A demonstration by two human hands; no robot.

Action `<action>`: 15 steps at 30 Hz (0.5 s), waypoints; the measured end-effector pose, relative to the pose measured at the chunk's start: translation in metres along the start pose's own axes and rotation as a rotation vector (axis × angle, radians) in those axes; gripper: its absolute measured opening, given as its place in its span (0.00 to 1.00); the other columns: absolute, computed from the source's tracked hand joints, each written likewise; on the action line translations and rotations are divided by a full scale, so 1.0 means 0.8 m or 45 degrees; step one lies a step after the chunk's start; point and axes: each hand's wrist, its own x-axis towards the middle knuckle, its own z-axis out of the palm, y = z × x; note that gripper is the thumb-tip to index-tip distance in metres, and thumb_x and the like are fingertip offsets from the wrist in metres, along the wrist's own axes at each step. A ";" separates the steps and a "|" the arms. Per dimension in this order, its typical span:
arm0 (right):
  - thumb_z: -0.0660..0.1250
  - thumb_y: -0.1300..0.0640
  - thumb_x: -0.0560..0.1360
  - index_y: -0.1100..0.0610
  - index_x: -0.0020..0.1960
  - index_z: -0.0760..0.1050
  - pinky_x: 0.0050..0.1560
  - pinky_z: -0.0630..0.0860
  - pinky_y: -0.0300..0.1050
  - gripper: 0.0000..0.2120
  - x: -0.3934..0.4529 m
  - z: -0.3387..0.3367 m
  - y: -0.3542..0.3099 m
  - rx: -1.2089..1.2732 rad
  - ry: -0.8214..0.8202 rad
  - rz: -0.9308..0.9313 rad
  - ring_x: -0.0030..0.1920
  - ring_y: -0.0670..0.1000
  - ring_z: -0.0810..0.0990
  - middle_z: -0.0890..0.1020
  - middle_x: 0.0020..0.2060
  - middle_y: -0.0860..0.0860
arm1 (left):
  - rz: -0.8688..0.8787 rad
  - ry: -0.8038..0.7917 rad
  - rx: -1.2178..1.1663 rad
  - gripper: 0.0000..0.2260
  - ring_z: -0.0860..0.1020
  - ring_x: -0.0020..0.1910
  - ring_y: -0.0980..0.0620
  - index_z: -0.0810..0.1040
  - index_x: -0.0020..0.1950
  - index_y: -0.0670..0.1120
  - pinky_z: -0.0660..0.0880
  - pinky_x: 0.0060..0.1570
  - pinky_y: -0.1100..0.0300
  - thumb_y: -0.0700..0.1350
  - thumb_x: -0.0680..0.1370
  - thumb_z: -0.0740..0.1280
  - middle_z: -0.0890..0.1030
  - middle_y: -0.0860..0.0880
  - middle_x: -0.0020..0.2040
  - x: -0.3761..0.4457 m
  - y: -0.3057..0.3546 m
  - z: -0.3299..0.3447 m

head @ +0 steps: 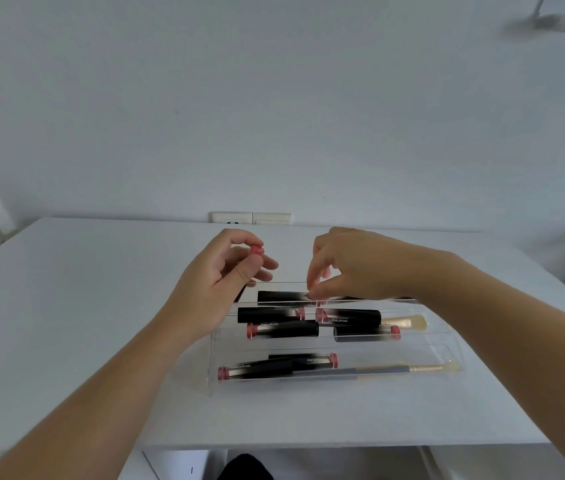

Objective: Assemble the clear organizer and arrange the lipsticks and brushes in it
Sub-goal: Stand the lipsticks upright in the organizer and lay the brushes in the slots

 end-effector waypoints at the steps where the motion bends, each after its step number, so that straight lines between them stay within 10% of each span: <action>1: 0.68 0.38 0.75 0.40 0.46 0.82 0.51 0.71 0.42 0.08 0.003 -0.003 -0.002 -0.018 -0.034 0.012 0.52 0.39 0.72 0.77 0.45 0.39 | 0.003 0.019 -0.033 0.04 0.86 0.51 0.47 0.76 0.55 0.59 0.79 0.50 0.55 0.51 0.82 0.63 0.87 0.51 0.52 0.000 -0.001 0.000; 15: 0.52 0.43 0.84 0.42 0.61 0.75 0.63 0.68 0.48 0.14 0.008 -0.003 -0.019 -0.296 -0.288 -0.062 0.54 0.43 0.63 0.69 0.45 0.37 | -0.048 -0.037 -0.027 0.17 0.83 0.60 0.48 0.77 0.63 0.64 0.79 0.58 0.53 0.43 0.80 0.66 0.85 0.52 0.58 -0.018 -0.005 -0.036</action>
